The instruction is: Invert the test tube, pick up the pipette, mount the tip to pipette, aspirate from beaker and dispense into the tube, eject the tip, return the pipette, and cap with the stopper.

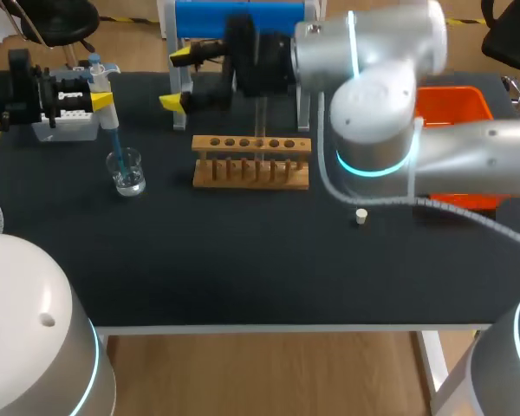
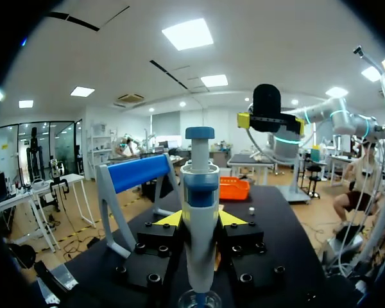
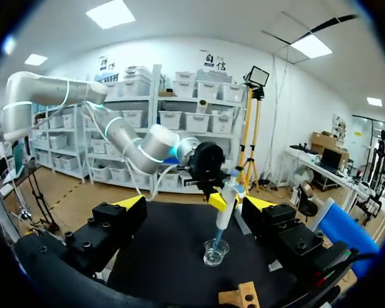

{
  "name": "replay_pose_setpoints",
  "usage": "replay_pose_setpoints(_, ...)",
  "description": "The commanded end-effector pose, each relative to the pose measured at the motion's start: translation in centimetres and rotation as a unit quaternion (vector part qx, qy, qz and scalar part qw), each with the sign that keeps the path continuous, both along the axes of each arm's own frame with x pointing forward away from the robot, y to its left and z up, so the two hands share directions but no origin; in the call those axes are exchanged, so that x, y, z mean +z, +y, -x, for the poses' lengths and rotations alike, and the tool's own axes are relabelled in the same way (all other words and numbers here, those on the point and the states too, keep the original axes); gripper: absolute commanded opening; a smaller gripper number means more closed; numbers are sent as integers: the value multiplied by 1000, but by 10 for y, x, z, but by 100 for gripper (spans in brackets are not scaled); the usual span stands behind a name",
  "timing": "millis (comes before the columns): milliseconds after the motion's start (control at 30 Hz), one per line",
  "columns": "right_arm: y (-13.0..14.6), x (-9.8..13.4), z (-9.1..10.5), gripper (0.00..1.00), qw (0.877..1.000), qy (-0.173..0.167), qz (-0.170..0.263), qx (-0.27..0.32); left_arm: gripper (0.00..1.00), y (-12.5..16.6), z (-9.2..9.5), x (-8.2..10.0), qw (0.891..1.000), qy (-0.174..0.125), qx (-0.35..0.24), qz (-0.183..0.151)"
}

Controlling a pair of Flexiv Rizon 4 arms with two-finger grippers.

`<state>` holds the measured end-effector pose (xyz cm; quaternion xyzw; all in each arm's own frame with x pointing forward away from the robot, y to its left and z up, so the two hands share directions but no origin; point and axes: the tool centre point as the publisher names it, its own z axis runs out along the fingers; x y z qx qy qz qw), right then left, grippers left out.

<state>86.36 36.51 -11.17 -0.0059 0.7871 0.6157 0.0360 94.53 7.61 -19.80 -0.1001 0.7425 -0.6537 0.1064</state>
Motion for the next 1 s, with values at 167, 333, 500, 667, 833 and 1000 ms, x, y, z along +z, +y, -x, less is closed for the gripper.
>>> replay_pose_setpoints(167,31,5,-20,100,985,15,18,174,0,-1,1,0,1000,-1,2,0)
replay_pose_setpoints(333,42,9,-24,100,983,15,14,183,0,-1,1,0,1000,-1,2,0)
replay_pose_setpoints(500,48,14,-28,44,982,20,2,189,0,-1,1,0,1000,-1,2,0)
replay_pose_setpoints(667,54,16,-35,0,986,36,-9,162,0,-1,1,0,1000,-1,2,0)
replay_pose_setpoints(833,61,17,-39,0,991,38,-20,125,0,-1,1,0,1000,-1,2,0)
replay_pose_setpoints(1000,67,19,-39,0,994,35,-26,103,0,-1,1,0,1000,-1,2,0)
